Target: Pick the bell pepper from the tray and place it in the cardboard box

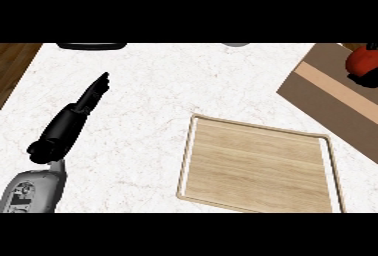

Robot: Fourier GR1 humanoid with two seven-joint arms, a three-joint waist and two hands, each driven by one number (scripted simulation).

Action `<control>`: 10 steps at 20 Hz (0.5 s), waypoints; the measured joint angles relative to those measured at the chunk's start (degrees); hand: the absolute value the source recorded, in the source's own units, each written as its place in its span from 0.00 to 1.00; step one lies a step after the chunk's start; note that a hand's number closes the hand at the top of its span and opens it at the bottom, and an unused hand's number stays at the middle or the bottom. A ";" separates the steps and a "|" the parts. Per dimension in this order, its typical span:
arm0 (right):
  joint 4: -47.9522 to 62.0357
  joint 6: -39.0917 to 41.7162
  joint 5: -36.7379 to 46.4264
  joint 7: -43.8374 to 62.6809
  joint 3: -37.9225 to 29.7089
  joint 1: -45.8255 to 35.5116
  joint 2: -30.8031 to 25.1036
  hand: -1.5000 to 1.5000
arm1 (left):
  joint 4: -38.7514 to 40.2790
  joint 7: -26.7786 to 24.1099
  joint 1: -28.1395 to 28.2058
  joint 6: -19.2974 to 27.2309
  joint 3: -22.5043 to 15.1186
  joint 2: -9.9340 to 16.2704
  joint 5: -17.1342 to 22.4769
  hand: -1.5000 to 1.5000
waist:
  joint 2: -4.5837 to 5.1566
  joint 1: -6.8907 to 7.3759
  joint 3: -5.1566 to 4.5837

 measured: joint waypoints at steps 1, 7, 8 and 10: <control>2.99 0.13 0.41 -1.14 0.07 -0.47 -1.26 1.00 | 0.13 -0.41 -0.04 0.00 -0.35 -0.30 -0.14 0.50 | 0.12 0.23 0.00; 16.70 2.74 2.99 -7.35 2.02 -2.38 -7.39 1.00 | 0.25 -1.06 0.02 -0.47 -0.14 -0.15 -0.09 0.50 | 0.23 0.58 0.03; 18.94 3.31 3.47 -7.85 2.30 -3.05 -8.20 0.00 | 0.37 -0.86 -0.17 -0.40 -0.23 -0.39 -0.09 0.50 | 0.28 0.69 0.05; 22.53 4.62 3.97 -10.57 2.94 -3.25 -9.52 0.00 | 0.31 -0.25 -0.75 -0.62 -0.09 -0.35 0.13 0.50 | 0.28 0.69 0.06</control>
